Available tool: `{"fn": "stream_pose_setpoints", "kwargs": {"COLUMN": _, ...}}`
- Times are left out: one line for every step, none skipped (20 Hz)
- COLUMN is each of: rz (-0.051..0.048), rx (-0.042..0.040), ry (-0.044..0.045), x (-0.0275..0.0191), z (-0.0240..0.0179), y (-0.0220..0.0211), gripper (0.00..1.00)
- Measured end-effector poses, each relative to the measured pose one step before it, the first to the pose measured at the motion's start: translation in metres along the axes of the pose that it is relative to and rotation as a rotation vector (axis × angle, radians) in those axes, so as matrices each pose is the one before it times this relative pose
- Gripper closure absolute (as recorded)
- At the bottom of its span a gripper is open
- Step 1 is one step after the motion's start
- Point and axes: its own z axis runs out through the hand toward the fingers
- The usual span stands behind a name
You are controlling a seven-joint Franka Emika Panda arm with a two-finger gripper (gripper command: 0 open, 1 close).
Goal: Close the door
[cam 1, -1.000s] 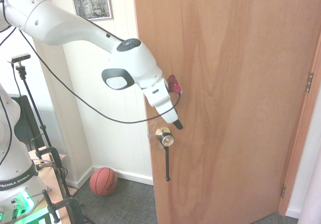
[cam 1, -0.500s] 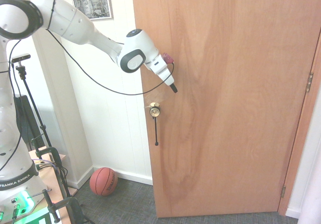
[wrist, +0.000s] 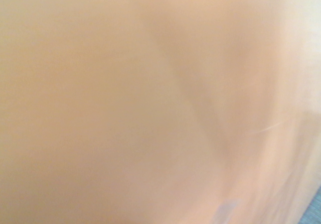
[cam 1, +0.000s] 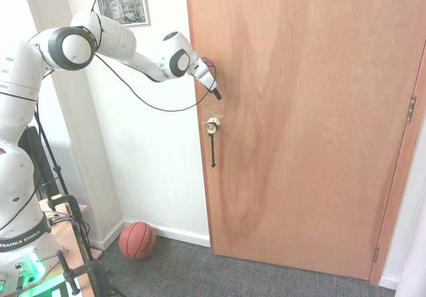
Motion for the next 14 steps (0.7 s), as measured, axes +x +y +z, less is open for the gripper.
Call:
{"fn": "stream_pose_setpoints", "kwargs": {"rz": -0.00828, "rx": -0.00101, "ry": -0.00063, "x": -0.01221, "z": -0.00013, "y": -0.01133, "gripper": 0.0}}
{"fn": "stream_pose_setpoints", "kwargs": {"rz": -0.00739, "rx": -0.00168, "ry": 0.00088, "x": -0.01078, "z": 0.00054, "y": -0.01004, "gripper": 0.0}}
{"fn": "stream_pose_setpoints", "kwargs": {"rz": -0.00442, "rx": -0.0135, "ry": 0.00176, "x": -0.00828, "z": 0.00281, "y": -0.00662, "gripper": 0.0}}
{"fn": "stream_pose_setpoints", "kwargs": {"rz": -0.00311, "rx": -0.02524, "ry": 0.00299, "x": -0.00343, "z": 0.00297, "y": -0.00333, "gripper": 0.0}}
{"fn": "stream_pose_setpoints", "kwargs": {"rz": -0.00082, "rx": -0.01768, "ry": 0.00156, "x": -0.00021, "z": 0.00118, "y": -0.00276, "gripper": 0.0}}
{"fn": "stream_pose_setpoints", "kwargs": {"rz": 0.0007, "rx": -0.01319, "ry": -0.00006, "x": 0.00012, "z": -0.00059, "y": -0.00266, "gripper": 0.0}}
{"fn": "stream_pose_setpoints", "kwargs": {"rz": -0.00228, "rx": -0.00647, "ry": 0.00184, "x": 0.00017, "z": -0.00036, "y": -0.00072, "gripper": 0.0}}
{"fn": "stream_pose_setpoints", "kwargs": {"rz": -0.00648, "rx": 0.00048, "ry": 0.00453, "x": -0.00021, "z": -0.00082, "y": 0.00014, "gripper": 0.0}}
{"fn": "stream_pose_setpoints", "kwargs": {"rz": -0.00444, "rx": 0.00676, "ry": -0.00069, "x": -0.0006, "z": -0.00216, "y": 0.00113, "gripper": 0.0}}
{"fn": "stream_pose_setpoints", "kwargs": {"rz": -0.0044, "rx": 0.01574, "ry": -0.00493, "x": -0.00088, "z": -0.0045, "y": 0.00311, "gripper": 0.0}}
{"fn": "stream_pose_setpoints", "kwargs": {"rz": -0.0065, "rx": 0.00943, "ry": -0.00982, "x": -0.00171, "z": -0.0065, "y": 0.00304, "gripper": 0.0}}
{"fn": "stream_pose_setpoints", "kwargs": {"rz": -0.00985, "rx": 0.00253, "ry": -0.01413, "x": -0.00173, "z": -0.01032, "y": 0.00235, "gripper": 0.0}}
{"fn": "stream_pose_setpoints", "kwargs": {"rz": -0.01155, "rx": -0.00131, "ry": -0.01485, "x": -0.00028, "z": -0.01259, "y": 0.003, "gripper": 0.0}}
{"fn": "stream_pose_setpoints", "kwargs": {"rz": -0.00668, "rx": -0.00401, "ry": -0.01062, "x": 0.00272, "z": -0.01378, "y": 0.00417, "gripper": 0.0}}
